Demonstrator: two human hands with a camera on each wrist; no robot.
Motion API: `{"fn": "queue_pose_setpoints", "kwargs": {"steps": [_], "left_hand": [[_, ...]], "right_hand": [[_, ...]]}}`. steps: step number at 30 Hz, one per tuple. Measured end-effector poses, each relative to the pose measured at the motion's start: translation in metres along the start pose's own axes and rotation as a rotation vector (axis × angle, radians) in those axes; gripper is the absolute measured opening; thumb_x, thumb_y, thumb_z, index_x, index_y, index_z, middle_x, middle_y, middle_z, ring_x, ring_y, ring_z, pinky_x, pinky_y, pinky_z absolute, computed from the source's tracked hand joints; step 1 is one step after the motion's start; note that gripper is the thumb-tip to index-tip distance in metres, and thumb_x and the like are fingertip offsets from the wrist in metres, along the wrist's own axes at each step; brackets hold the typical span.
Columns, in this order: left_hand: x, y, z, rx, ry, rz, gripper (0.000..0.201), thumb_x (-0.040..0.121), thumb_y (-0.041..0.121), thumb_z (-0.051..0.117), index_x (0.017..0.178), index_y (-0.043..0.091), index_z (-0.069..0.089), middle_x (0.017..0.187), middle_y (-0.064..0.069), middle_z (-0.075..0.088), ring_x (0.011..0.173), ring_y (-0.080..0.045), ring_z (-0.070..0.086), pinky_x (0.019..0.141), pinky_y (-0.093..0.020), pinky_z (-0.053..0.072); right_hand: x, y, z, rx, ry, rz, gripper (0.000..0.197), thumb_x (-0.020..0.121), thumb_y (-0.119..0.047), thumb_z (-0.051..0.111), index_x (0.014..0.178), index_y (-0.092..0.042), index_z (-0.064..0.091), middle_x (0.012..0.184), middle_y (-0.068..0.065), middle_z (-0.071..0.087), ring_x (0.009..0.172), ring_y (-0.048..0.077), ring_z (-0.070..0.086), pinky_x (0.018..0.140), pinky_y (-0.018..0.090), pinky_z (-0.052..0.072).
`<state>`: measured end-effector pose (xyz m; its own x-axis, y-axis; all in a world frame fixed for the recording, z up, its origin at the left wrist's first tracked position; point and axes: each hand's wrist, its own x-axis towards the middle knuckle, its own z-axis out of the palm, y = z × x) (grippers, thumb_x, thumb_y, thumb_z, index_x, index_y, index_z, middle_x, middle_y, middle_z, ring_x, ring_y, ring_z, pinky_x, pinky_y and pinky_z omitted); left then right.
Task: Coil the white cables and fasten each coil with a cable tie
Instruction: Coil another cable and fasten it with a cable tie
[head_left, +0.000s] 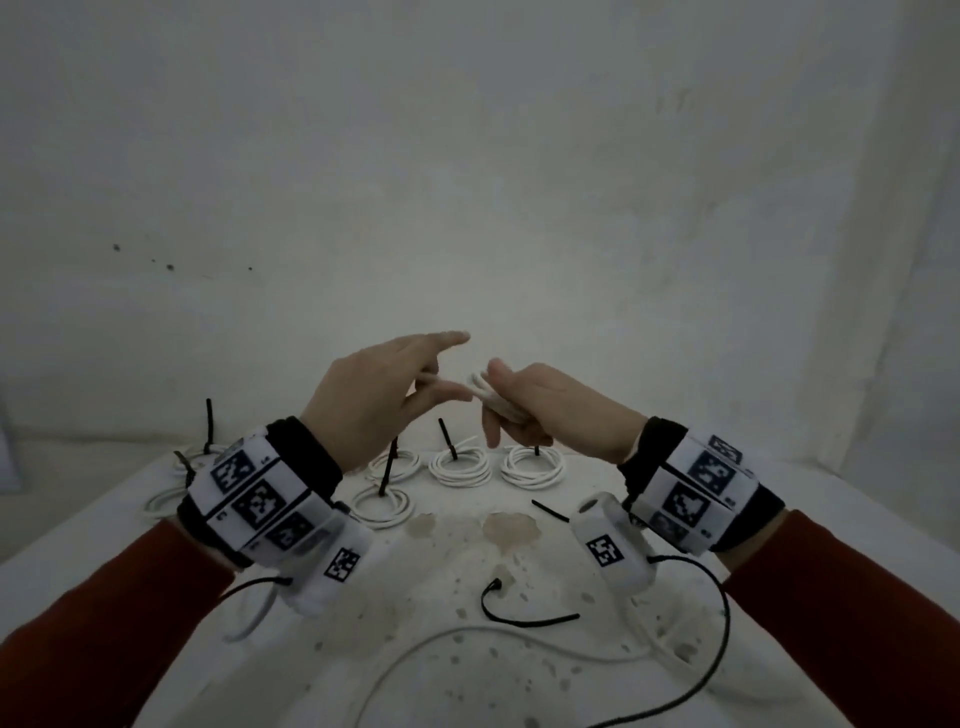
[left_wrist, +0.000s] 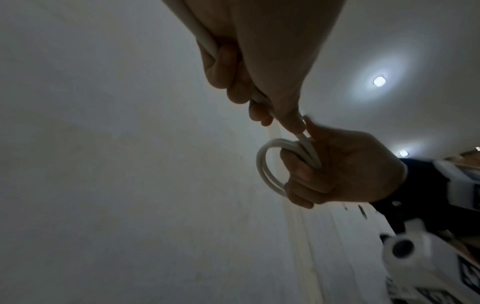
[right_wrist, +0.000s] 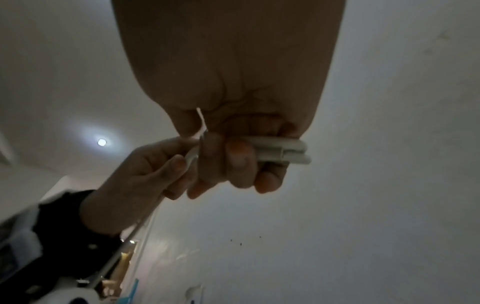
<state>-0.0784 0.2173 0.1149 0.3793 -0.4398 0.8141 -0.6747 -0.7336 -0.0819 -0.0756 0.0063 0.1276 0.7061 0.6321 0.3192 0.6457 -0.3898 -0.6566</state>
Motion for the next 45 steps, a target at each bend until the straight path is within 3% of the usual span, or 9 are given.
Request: {"fn": "queue_pose_setpoints", "kwargs": {"steps": [5,11,14,19,22,27,33,38,45], "left_hand": [[0.008,0.006,0.009,-0.374,0.027,-0.067,0.034,0.093,0.049,0.04,0.101,0.028,0.066,0.078,0.008,0.048,0.071,-0.005,0.048,0.068,-0.011,0.034],[0.009,0.018,0.015,-0.782,-0.076,-0.315,0.03,0.097,0.037,0.042,0.078,0.017,0.053,0.066,0.01,0.056,0.071,-0.007,0.054,0.07,-0.014,0.041],[0.011,0.025,0.013,-0.951,-0.019,-0.412,0.03,0.097,0.028,0.035,0.073,0.012,0.044,0.058,0.004,0.041,0.066,-0.02,0.048,0.068,-0.022,0.049],[0.013,0.031,0.014,-0.83,0.065,-0.489,0.04,0.101,0.03,0.034,0.064,0.017,0.044,0.053,0.013,0.037,0.048,-0.007,0.041,0.051,-0.027,0.049],[0.018,0.032,0.013,-0.67,0.131,-0.454,0.044,0.1,0.035,0.037,0.059,0.022,0.047,0.048,0.011,0.038,0.043,-0.005,0.04,0.046,-0.03,0.046],[0.03,0.033,0.016,-0.658,0.162,-0.437,0.049,0.101,0.036,0.035,0.055,0.02,0.041,0.044,0.01,0.042,0.042,-0.009,0.04,0.047,-0.028,0.039],[0.03,0.018,0.022,-0.463,0.141,-0.173,0.039,0.097,0.048,0.029,0.072,0.022,0.045,0.055,0.005,0.044,0.05,-0.009,0.04,0.049,-0.012,0.03],[0.016,-0.007,0.037,-0.361,0.127,-0.216,0.022,0.097,0.033,0.034,0.089,0.025,0.052,0.061,0.009,0.046,0.054,-0.009,0.043,0.054,-0.018,0.033],[-0.012,-0.027,0.056,-0.254,0.113,-0.235,0.034,0.096,0.03,0.032,0.114,0.019,0.058,0.065,0.014,0.045,0.059,-0.007,0.046,0.059,-0.018,0.036]], "right_hand": [[0.003,-0.011,0.006,0.53,0.118,-0.018,0.068,0.093,-0.054,0.028,0.048,-0.006,0.046,0.035,-0.003,0.026,0.034,0.012,0.022,0.044,0.02,0.024],[0.011,-0.013,0.01,0.395,0.527,0.004,0.057,0.099,-0.041,0.044,0.052,-0.01,0.051,0.039,-0.003,0.036,0.036,0.013,0.034,0.044,0.024,0.036],[0.009,-0.011,0.012,0.413,0.45,0.019,0.052,0.099,-0.043,0.04,0.063,-0.009,0.055,0.044,-0.001,0.04,0.041,0.016,0.043,0.05,0.025,0.041],[0.002,-0.012,0.012,0.445,0.206,0.042,0.04,0.099,-0.036,0.042,0.075,-0.007,0.056,0.045,0.0,0.047,0.048,0.023,0.06,0.068,0.042,0.043],[0.0,-0.016,0.014,0.671,0.152,0.028,0.038,0.098,-0.032,0.041,0.073,-0.006,0.053,0.05,0.003,0.05,0.048,0.02,0.056,0.076,0.04,0.05],[-0.004,-0.023,0.016,1.096,0.022,0.014,0.037,0.096,-0.039,0.038,0.073,-0.012,0.049,0.037,-0.009,0.024,0.032,0.007,0.024,0.051,0.024,0.042],[-0.007,-0.017,-0.006,1.263,0.004,-0.039,0.039,0.098,-0.033,0.034,0.07,-0.013,0.051,0.044,-0.007,0.014,0.039,0.012,0.011,0.046,0.023,0.024],[-0.019,-0.008,-0.033,1.379,0.176,-0.161,0.04,0.097,-0.032,0.033,0.068,-0.013,0.053,0.045,-0.007,0.014,0.039,0.012,0.012,0.045,0.022,0.028],[-0.034,0.006,-0.058,1.505,0.393,-0.334,0.032,0.095,-0.021,0.033,0.075,-0.009,0.055,0.046,-0.004,0.032,0.04,0.011,0.03,0.05,0.023,0.036]]}}
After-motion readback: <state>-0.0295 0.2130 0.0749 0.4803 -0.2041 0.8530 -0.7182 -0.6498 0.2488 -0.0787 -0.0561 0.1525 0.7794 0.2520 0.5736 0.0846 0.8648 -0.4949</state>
